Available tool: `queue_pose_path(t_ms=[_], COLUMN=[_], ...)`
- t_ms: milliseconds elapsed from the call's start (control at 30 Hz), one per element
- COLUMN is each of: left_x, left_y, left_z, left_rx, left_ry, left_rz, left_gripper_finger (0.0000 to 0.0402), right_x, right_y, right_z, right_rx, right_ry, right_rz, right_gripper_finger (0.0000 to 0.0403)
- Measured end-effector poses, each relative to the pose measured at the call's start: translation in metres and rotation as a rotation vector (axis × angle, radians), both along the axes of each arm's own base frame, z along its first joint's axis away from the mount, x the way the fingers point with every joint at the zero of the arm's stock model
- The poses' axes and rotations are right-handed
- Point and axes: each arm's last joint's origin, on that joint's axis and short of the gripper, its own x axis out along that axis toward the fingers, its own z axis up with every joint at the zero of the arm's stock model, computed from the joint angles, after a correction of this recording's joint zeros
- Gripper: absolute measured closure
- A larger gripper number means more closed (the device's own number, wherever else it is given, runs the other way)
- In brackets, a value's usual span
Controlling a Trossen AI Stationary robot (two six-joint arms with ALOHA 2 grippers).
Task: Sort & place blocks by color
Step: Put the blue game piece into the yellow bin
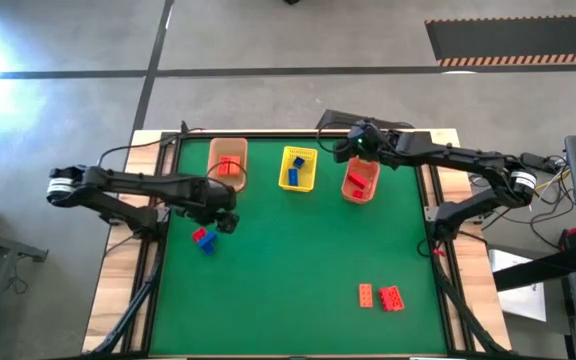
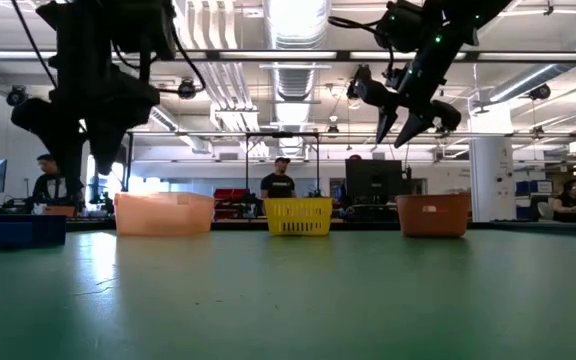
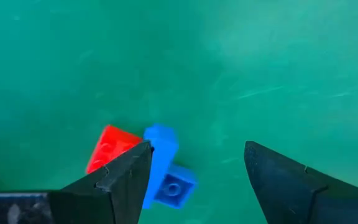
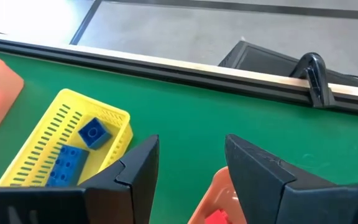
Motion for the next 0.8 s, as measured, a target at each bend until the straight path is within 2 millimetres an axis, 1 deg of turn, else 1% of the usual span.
queue_pose_path(t_ms=[100,233,400,600,800], left_x=[0.006,0.013,0.019,0.017,0.014], left_y=[-0.001,-0.003,-0.006,-0.011,-0.015], left_z=[-0.010,-0.025,-0.037,-0.050,-0.053], left_rx=[0.004,0.012,0.010,0.001,-0.001], left_ry=[0.059,0.129,0.191,0.256,0.270], left_rz=[-0.054,-0.172,-0.271,-0.342,-0.364], left_gripper_finger=[0.0162,0.0162,0.0162,0.0162,0.0163], right_x=[0.001,0.001,0.001,0.001,0.001], right_y=[0.001,0.001,0.001,0.002,0.002], right_z=[0.000,0.000,-0.001,-0.001,-0.001], right_rx=[0.000,0.000,0.002,0.004,0.004], right_ry=[0.000,0.001,0.002,0.003,0.004], right_rz=[0.005,0.006,0.006,0.007,0.007], right_gripper_finger=[0.0232,0.0231,0.0234,0.0235,0.0239])
